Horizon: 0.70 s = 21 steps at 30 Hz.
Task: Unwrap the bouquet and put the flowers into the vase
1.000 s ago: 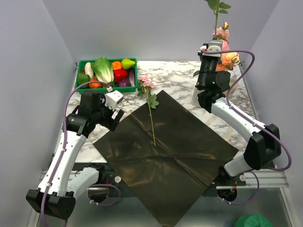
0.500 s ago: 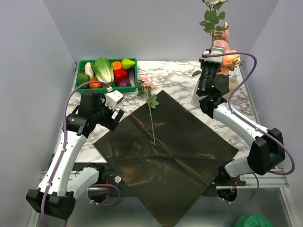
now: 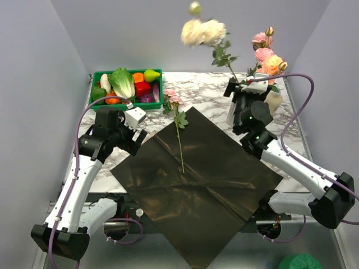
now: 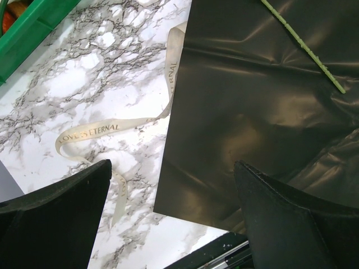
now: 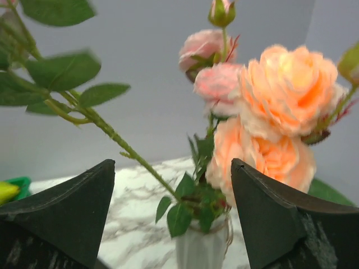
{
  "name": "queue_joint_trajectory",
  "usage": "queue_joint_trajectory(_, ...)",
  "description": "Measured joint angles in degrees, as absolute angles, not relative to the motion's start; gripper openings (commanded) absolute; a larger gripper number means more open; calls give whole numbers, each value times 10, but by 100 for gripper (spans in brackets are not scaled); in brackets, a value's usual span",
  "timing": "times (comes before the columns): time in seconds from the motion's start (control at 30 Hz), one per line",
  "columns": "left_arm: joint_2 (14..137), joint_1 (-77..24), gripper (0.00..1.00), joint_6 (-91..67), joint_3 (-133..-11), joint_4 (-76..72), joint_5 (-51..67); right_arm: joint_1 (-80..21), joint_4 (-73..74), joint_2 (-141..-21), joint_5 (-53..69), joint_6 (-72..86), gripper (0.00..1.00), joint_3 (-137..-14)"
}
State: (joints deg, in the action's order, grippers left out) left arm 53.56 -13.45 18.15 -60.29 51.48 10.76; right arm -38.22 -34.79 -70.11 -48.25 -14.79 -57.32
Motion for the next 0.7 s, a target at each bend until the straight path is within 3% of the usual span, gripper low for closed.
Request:
queue_joint_trajectory(0.13, 533, -135, 99, 180, -603, 515, 109, -426, -258, -673, -522, -67, 85, -555)
queue_joint_trajectory(0.27, 528, -135, 99, 179, -603, 515, 110, -431, -142, -664, -550, 39, 73, -553)
queue_joint_trajectory(0.43, 523, -135, 99, 179, -603, 517, 110, -431, -41, -644, -560, 130, 71, -577)
queue_joint_trajectory(0.57, 516, -135, 99, 179, -603, 520, 110, -437, -20, -617, -547, 164, 59, -587)
queue_joint_trajectory(0.7, 514, -135, 99, 180, -603, 520, 110, -486, -61, -597, -546, 145, 61, -554)
